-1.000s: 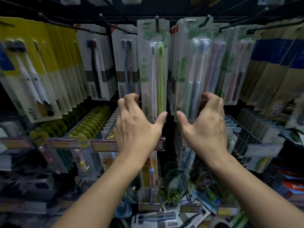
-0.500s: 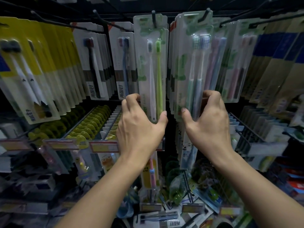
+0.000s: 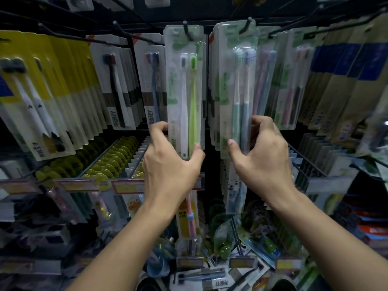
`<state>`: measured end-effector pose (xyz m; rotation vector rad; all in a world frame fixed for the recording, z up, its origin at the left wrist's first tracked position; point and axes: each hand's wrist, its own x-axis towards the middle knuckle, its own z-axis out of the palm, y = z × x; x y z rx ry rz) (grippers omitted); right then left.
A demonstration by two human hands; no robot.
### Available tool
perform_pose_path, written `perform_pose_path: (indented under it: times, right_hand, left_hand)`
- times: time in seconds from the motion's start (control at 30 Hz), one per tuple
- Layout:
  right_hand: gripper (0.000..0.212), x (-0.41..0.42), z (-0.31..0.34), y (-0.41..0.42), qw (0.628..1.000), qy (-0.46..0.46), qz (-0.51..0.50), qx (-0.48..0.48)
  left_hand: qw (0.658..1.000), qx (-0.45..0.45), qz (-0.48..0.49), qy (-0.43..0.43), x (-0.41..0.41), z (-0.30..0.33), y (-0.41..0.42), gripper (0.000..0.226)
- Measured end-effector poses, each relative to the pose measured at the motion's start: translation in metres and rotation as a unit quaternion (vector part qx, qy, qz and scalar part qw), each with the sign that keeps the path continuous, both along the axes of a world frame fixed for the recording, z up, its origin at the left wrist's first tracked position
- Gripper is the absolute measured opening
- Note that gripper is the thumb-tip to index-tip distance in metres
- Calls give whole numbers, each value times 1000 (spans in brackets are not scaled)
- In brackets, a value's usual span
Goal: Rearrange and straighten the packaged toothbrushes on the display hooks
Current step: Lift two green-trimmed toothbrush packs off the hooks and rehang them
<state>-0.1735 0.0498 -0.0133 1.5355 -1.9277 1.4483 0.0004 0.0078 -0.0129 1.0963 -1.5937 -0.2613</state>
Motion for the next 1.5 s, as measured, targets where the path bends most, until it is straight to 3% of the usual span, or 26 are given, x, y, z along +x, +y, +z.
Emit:
perform_pose_path:
  times: [1.07,1.5]
  right_hand:
    - [59,4,3,6,998,-2,47,-49]
    - [62,-10,3,14,997,-7,47,-53]
  left_hand:
    - [998,-35,-24,51,0,1,7,62]
    - [997,-68,-30,34,-10,2,16,66]
